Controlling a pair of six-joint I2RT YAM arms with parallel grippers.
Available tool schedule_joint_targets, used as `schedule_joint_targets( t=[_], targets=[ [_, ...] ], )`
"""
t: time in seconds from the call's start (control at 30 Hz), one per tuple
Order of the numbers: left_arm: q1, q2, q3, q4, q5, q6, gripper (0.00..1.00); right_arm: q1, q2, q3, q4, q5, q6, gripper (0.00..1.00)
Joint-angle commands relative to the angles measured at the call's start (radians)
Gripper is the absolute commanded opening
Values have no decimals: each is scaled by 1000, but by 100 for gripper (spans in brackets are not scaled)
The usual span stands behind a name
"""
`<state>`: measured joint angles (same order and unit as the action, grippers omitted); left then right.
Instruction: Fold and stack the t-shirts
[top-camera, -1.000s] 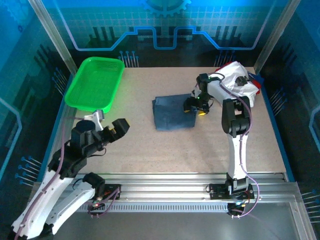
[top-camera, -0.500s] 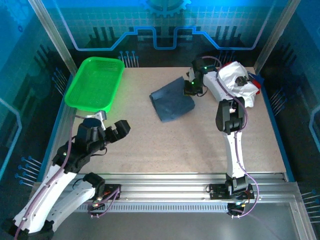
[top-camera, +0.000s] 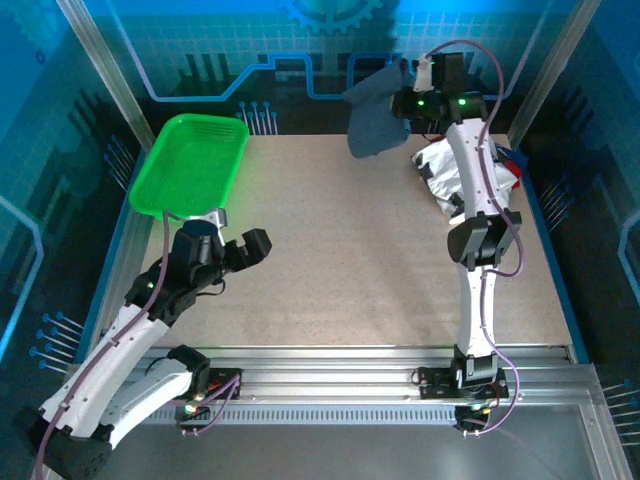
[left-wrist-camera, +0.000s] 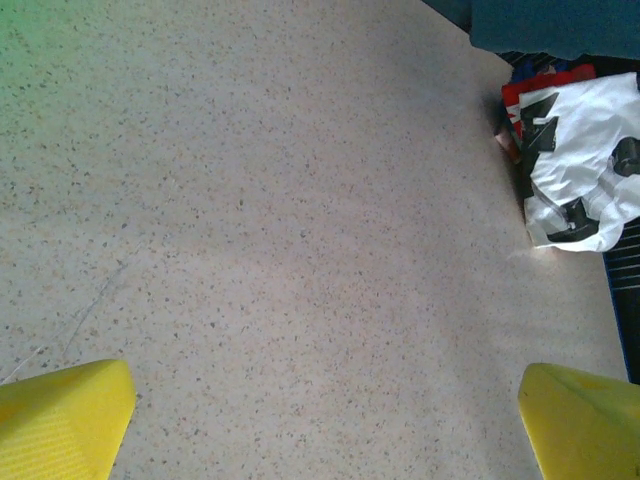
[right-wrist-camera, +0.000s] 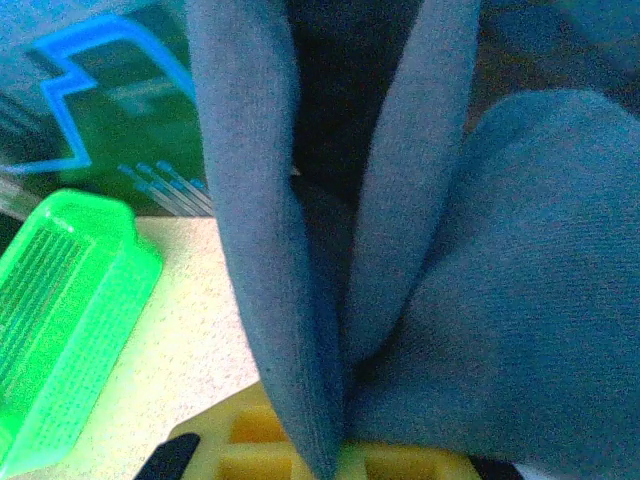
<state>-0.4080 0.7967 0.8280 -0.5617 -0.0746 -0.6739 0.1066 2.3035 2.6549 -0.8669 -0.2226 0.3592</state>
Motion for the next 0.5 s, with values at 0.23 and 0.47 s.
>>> schedule_joint_targets(
  t=[0.23,0.47],
  targets=[
    [46,11,-14,66,47,14,99,-167,-85,1,58,-121,61,0],
    [49,29,-2,69,59,10,99,-248,-133,-69,55,-160,25,0]
  ],
)
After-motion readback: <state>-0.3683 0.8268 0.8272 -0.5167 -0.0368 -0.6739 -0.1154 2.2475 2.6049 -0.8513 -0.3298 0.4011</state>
